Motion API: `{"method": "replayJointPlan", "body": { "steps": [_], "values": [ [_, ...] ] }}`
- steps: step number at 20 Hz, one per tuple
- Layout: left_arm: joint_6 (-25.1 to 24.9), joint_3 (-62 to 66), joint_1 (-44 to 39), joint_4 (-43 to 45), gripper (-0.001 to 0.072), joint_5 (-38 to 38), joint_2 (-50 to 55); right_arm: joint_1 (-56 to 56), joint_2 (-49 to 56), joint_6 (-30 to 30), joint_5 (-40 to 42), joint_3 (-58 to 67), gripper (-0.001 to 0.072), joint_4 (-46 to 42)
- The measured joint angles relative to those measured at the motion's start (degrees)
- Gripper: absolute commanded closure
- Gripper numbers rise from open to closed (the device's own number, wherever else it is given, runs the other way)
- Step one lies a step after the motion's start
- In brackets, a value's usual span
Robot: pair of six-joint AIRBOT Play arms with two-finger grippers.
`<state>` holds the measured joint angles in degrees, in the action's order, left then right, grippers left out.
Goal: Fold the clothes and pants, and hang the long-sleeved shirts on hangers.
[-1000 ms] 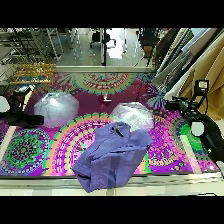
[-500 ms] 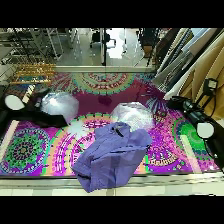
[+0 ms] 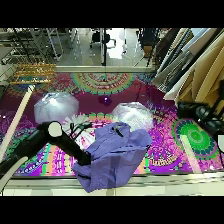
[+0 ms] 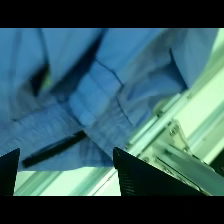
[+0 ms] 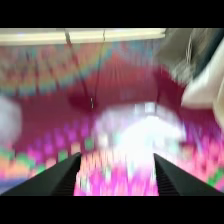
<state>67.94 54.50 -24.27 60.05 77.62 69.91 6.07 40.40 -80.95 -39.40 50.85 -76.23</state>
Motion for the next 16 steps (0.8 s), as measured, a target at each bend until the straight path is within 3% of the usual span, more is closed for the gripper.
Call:
{"method": "replayJointPlan", "body": {
  "steps": [4,10,12,13,14,15,16],
  "values": [
    [-5.9,-5.88,-1.36,-6.82,0.0051,-4.26,-0.66,1.18,4.17,4.87,-20.28,-5.2,0.0124,7.34],
    [-8.41,-7.89,-1.75,-11.87,0.0065,-11.96,2.86,1.55,16.39,8.92,-29.68,-9.81,0.0134,17.05],
    [-8.72,-8.04,-1.79,-13.14,0.0313,-14.43,4.17,1.55,21.2,8.46,-29.31,-10.21,0.0152,21.05],
    [-8.83,-8.07,-1.79,-13.81,0.0447,-15.58,4.59,1.4,23.37,7.85,-28.33,-10.32,0.0244,22.97],
    [-9.03,-8.09,-1.79,-14.56,0.0673,-16.44,4.92,1.05,25.57,7.04,-26.62,-10.4,0.0512,25.05],
    [-9.2,-8.13,-1.79,-15.23,0.0695,-17.07,5.14,0.55,27.36,6.23,-25.05,-10.45,0.0669,26.49],
    [-9.4,-8.13,-1.79,-15.78,0.0695,-17.33,5.27,-0.09,28.89,5.4,-23.69,-10.49,0.0682,27.8]
  ]
}}
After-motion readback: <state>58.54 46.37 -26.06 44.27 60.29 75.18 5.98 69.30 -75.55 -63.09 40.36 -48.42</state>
